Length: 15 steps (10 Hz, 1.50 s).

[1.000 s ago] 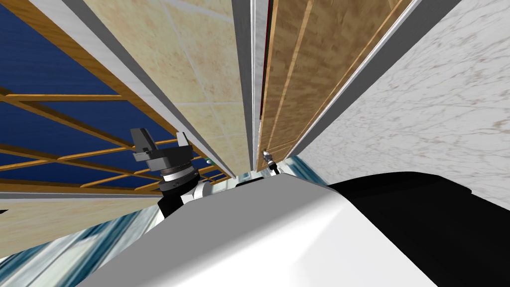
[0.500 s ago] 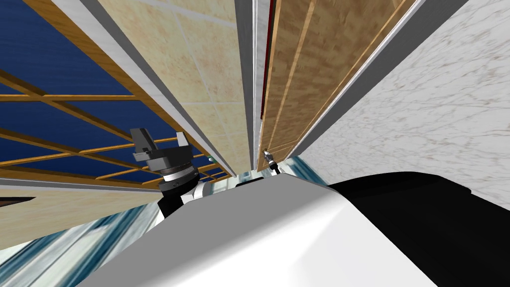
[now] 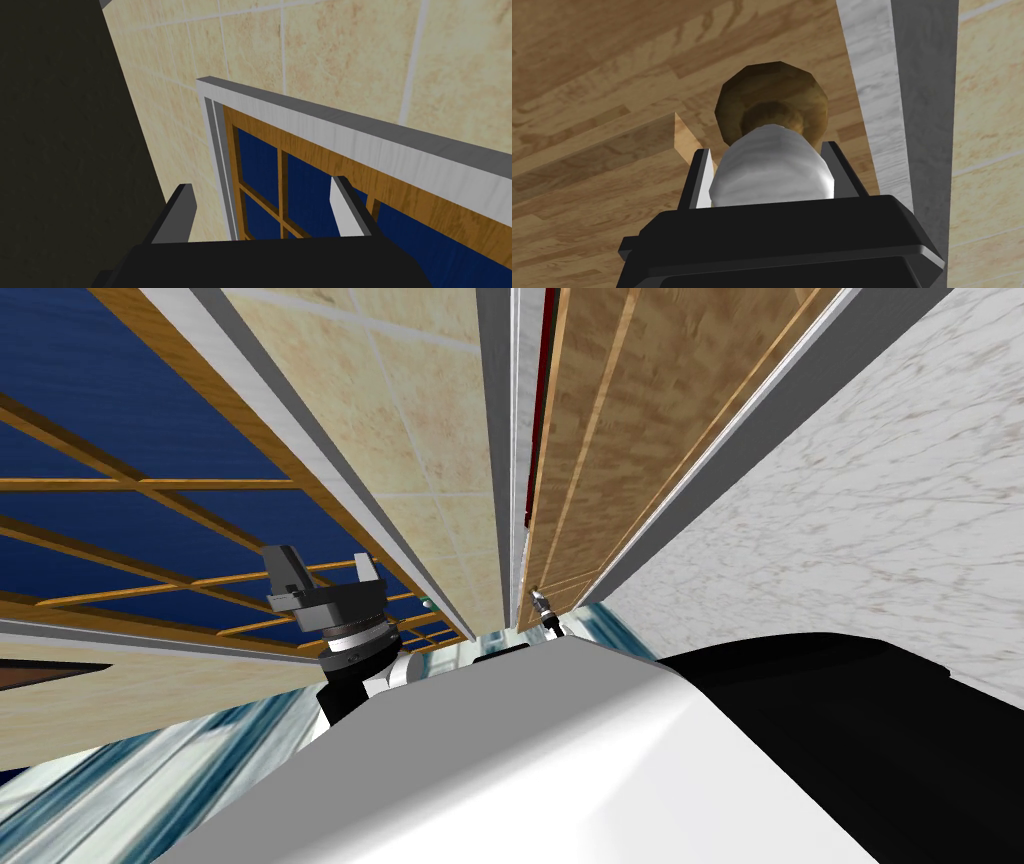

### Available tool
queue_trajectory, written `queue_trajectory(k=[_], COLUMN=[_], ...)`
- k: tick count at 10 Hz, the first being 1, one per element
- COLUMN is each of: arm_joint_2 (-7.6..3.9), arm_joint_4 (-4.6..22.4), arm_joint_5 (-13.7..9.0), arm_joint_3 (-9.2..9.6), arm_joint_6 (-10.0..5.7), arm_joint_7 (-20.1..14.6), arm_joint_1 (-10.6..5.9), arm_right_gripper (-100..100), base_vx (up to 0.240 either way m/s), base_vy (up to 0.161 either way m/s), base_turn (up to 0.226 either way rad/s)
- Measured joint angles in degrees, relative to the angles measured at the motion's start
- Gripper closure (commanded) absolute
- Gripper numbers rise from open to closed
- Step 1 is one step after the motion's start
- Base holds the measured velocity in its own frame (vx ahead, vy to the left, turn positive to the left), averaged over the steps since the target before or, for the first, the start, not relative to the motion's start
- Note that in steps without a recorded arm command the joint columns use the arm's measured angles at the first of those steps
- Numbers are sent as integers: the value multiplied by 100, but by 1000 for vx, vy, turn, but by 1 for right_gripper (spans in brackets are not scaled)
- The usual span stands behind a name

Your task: Pull the door open

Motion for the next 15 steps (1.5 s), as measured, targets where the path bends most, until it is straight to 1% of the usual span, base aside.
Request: queue_trajectory(k=[1,2,3,4,5,6,7,8,9,11,13,15], arm_joint_2=[-11,-54,-36,-50,-55,-67,-99,-95,-94,-125,-148,-154], arm_joint_4=[-19,49,-45,54,38,148,96,-101,-18,136,161,146], arm_joint_5=[-21,-66,-75,-119,-170,-202,-239,-247,-259,-362,-430,-491], arm_joint_3=[12,10,34,27,38,33,58,88,82,89,115,142], arm_joint_6=[25,16,47,17,17,-34,-15,85,66,4,-20,8], arm_joint_7=[-115,-254,-345,-440,-575,-666,-817,-947,-980,-1218,-1472,-1711], arm_joint_1=[7,-28,20,-27,-16,-62,-26,78,30,-49,-40,-33], arm_right_gripper=[100,100,100,100,100,100,100,100,100,100,100,100], base_vx=[-24,-16,-21,-37,-27,-31,-24,-9,-29,-33,-23,-30], base_vy=[-11,2,3,-2,-10,1,1,1,-4,-6,-2,1], base_turn=[159,-61,61,47,37,66,19,-11,62,61,45,43])
